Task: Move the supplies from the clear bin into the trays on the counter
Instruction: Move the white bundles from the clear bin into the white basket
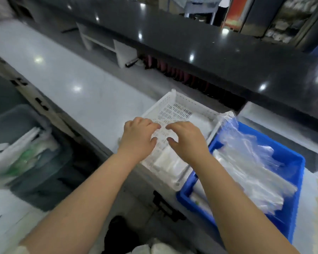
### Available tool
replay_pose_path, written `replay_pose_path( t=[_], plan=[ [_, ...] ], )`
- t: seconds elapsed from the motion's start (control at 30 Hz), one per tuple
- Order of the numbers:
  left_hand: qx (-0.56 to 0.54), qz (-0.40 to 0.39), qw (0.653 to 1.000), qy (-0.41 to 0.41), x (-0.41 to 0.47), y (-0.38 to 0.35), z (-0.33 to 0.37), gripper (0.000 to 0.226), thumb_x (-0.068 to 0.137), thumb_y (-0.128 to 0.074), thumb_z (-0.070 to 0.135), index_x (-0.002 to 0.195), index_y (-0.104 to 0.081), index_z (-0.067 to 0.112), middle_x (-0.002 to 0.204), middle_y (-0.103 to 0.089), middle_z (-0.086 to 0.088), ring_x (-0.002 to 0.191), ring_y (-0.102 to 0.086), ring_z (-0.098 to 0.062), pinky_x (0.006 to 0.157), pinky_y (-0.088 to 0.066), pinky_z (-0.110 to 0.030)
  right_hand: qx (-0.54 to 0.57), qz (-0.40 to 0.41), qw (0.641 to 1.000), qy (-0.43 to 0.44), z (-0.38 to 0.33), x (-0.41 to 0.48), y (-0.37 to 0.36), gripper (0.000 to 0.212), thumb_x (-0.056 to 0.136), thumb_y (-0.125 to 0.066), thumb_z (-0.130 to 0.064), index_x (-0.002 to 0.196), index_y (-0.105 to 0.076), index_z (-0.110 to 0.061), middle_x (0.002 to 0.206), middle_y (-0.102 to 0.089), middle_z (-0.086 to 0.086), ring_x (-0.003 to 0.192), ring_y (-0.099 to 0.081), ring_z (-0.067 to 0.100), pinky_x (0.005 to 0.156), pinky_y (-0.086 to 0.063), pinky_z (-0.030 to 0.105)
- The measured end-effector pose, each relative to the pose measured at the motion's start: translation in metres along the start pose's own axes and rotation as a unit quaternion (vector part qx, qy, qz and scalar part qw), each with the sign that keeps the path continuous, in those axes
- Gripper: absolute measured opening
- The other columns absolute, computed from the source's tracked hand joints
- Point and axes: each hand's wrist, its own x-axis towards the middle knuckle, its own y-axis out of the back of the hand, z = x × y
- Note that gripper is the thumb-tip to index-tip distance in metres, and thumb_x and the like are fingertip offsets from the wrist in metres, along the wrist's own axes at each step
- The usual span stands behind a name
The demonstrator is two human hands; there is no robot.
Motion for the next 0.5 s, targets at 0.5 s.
replay_pose_path(
  t=[0.5],
  plan=[
    [0.102, 0.015, 0.952, 0.287, -0.159, 0.096, -0.398, 0.044, 0.082, -0.059, 0.034, 0.125, -0.055, 0.03, 0.12, -0.057, 0.004, 0.114, -0.042, -0.024, 0.091, -0.032, -0.04, 0.04, -0.096, 0.955, 0.279, -0.373, 0.201, -0.204, 0.031, 0.083, -0.063, -0.018, 0.113, -0.063, -0.013, 0.107, -0.066, 0.008, 0.1, -0.055, 0.032, 0.08, -0.047, 0.044]
  ],
)
